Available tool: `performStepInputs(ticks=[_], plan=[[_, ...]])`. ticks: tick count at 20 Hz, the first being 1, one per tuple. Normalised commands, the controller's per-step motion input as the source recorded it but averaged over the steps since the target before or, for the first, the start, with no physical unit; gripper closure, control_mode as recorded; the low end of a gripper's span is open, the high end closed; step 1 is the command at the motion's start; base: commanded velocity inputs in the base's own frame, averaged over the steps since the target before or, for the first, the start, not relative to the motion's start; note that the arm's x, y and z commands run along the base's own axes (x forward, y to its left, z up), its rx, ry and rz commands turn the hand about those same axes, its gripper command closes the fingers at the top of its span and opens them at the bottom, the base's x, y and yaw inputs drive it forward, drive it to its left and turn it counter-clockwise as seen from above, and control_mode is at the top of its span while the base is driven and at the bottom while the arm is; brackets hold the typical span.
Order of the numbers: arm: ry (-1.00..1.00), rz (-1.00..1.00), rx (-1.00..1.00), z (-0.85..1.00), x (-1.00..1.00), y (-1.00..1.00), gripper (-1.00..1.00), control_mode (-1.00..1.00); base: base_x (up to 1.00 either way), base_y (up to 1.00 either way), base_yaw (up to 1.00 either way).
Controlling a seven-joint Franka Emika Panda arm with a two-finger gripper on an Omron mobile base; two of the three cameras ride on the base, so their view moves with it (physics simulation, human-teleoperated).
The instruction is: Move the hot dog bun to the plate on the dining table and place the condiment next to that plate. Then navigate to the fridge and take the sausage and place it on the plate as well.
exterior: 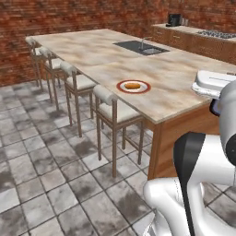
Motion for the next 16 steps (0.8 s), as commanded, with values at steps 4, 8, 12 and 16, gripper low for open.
performStepInputs(ticks=[4,8,12,16], plan=[[0.0,0.0,0.0,0.0,0.0,0.0,1.0,1.0,0.4,0.19,-0.43],[0.0,0.0,0.0,0.0,0.0,0.0,1.0,1.0,0.22,0.13,-0.4],[0.0,0.0,0.0,0.0,0.0,0.0,1.0,1.0,0.24,0.21,-0.39],[0.0,0.0,0.0,0.0,0.0,0.0,1.0,1.0,0.12,0.31,-0.36]])
